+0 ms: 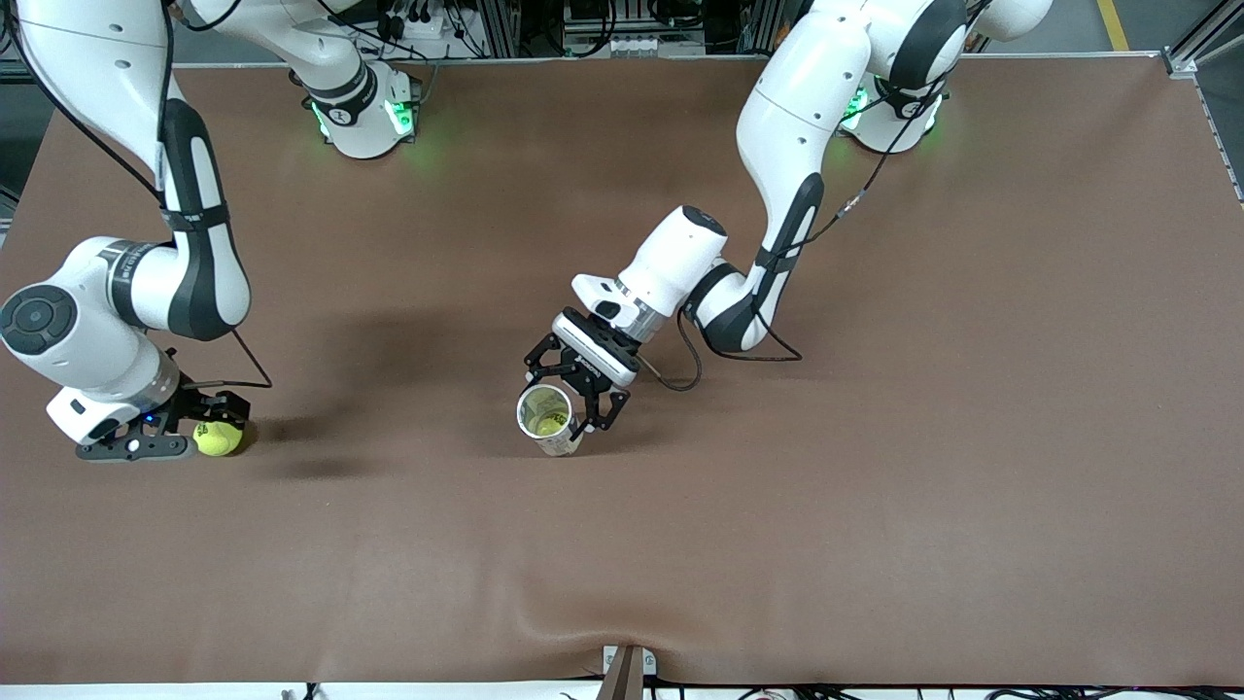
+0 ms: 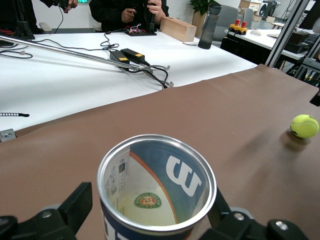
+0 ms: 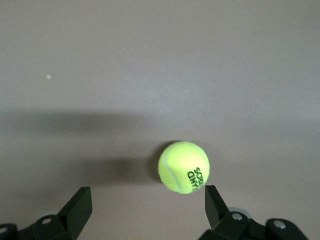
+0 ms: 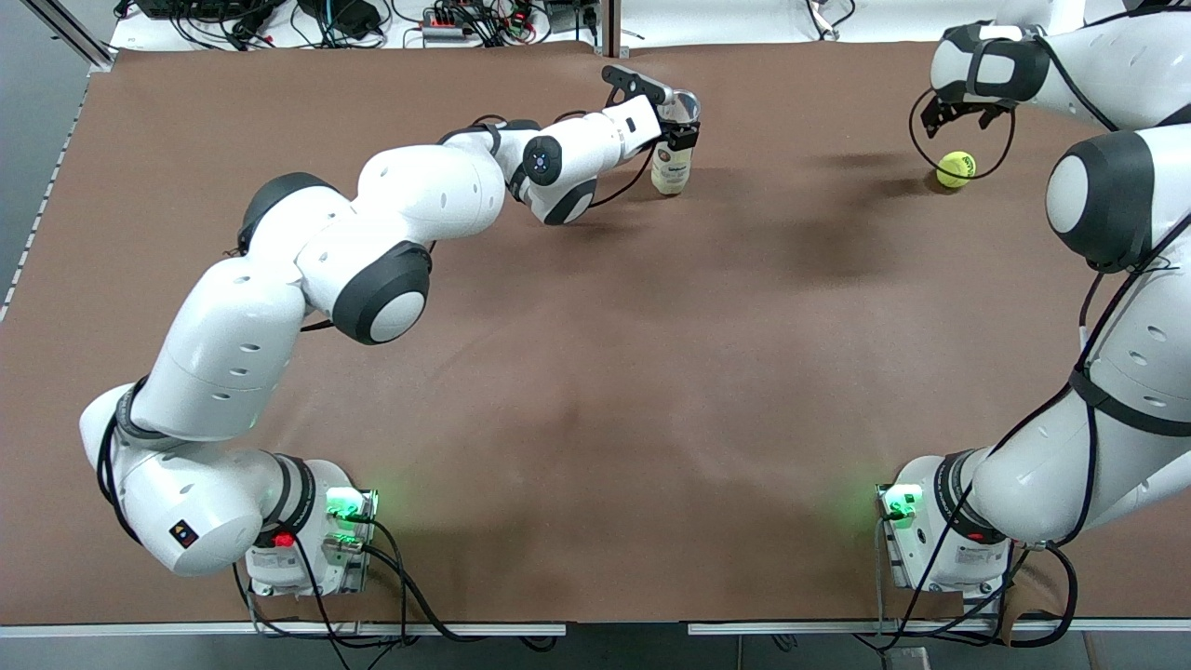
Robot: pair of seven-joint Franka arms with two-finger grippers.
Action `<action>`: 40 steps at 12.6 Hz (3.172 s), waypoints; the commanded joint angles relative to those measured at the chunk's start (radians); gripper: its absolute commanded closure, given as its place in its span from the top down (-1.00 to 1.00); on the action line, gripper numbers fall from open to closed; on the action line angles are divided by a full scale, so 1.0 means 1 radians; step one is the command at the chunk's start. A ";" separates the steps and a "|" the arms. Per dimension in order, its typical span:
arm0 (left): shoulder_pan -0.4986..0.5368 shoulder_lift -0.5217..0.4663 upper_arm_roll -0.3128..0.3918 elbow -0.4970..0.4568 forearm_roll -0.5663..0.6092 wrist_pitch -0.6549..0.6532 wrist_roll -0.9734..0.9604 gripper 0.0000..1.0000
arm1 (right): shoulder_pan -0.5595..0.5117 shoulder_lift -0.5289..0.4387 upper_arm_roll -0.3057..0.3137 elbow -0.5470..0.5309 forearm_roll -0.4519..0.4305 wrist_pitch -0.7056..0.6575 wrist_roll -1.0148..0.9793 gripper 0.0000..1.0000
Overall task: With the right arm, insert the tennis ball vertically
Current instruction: 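Move the right gripper to the second yellow ball and grasp it, then carry the second ball over the can opening with the right gripper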
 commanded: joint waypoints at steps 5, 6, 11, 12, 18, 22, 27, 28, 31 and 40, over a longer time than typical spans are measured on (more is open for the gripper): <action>-0.010 0.017 0.012 0.025 0.005 0.018 -0.007 1.00 | -0.014 -0.037 -0.011 -0.166 -0.002 0.230 -0.102 1.00; -0.010 0.019 0.012 0.025 0.005 0.018 -0.007 1.00 | -0.016 -0.032 -0.011 -0.174 -0.002 0.250 -0.105 1.00; -0.013 0.017 0.012 0.024 0.005 0.018 -0.007 1.00 | -0.065 0.040 0.011 -0.168 -0.001 0.334 -0.107 1.00; -0.019 0.017 0.012 0.024 -0.006 0.018 -0.008 1.00 | -0.071 0.061 0.023 -0.165 -0.001 0.356 -0.105 1.00; -0.021 0.019 0.012 0.024 -0.018 0.018 -0.007 1.00 | -0.136 0.139 0.097 -0.106 0.039 0.377 -0.107 1.00; -0.021 0.017 0.012 0.024 -0.018 0.018 -0.007 1.00 | -0.134 0.165 0.097 -0.100 0.039 0.423 -0.113 0.88; -0.021 0.017 0.012 0.024 -0.018 0.018 -0.007 1.00 | -0.134 0.178 0.095 -0.102 0.037 0.471 -0.151 -0.78; -0.021 0.017 0.012 0.024 -0.018 0.018 -0.007 1.00 | -0.133 0.175 0.095 -0.103 0.037 0.469 -0.146 -1.00; -0.021 0.017 0.012 0.024 -0.018 0.018 -0.007 1.00 | -0.108 0.115 0.098 -0.100 0.045 0.404 -0.136 -1.00; -0.019 0.016 0.012 0.024 -0.018 0.018 -0.007 1.00 | 0.145 -0.020 0.189 0.330 0.175 -0.334 0.740 -1.00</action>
